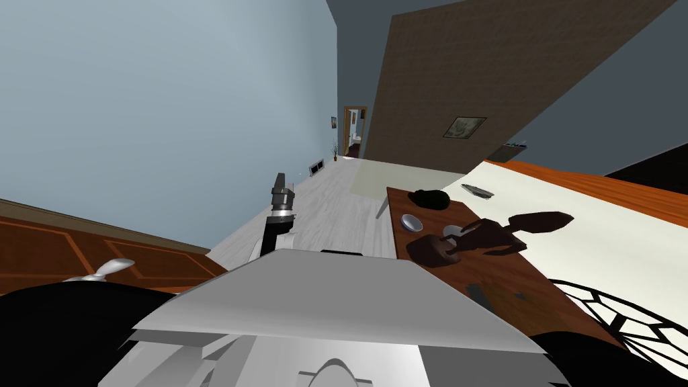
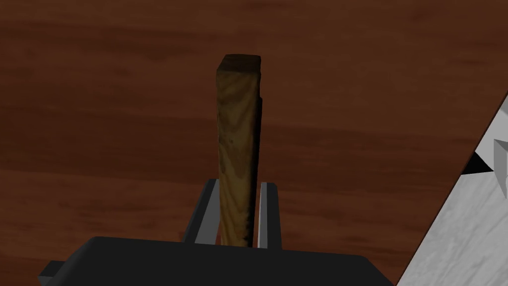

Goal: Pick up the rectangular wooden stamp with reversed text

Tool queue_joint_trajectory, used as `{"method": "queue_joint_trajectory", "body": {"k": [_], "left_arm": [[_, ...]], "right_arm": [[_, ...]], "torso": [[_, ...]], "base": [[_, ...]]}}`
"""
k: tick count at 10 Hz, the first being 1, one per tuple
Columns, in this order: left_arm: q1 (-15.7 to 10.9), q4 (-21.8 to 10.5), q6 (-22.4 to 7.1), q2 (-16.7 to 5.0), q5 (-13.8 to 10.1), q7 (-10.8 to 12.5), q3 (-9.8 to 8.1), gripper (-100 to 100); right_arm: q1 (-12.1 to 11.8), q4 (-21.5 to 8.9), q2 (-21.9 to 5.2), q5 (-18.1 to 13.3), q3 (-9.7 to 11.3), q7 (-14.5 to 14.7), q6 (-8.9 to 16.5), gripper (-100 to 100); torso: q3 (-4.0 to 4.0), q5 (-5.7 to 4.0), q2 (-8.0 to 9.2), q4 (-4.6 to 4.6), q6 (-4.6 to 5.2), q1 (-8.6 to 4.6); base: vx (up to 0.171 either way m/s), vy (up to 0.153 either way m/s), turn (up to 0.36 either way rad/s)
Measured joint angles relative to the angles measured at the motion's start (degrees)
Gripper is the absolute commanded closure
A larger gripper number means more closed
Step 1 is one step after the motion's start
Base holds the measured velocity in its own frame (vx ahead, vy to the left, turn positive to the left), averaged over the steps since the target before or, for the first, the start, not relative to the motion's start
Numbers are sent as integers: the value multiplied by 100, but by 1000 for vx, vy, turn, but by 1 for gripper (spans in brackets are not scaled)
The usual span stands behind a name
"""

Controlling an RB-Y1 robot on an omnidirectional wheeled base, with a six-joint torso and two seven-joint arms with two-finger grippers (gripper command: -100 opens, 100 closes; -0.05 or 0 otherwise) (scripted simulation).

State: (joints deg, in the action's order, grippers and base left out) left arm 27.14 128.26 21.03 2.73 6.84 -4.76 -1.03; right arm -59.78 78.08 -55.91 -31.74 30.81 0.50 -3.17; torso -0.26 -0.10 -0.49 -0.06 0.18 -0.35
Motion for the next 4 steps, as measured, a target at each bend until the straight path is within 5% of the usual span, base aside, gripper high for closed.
{"method": "queue_joint_trajectory", "body": {"k": [3, 4], "left_arm": [[1, 0, 0, 0, 0, 0, 0, 0], [0, 0, 0, 0, 0, 0, 0, 0]], "right_arm": [[-290, 299, -282, -22, -95, -80, 0, 100], [-297, 315, -292, -22, -95, -89, 7, 0]], "torso": [[-16, 3, -26, -7, 1, 4], [-11, 2, -17, -5, 1, 3]], "base": [[51, 1, -36], [0, 0, 0]]}}
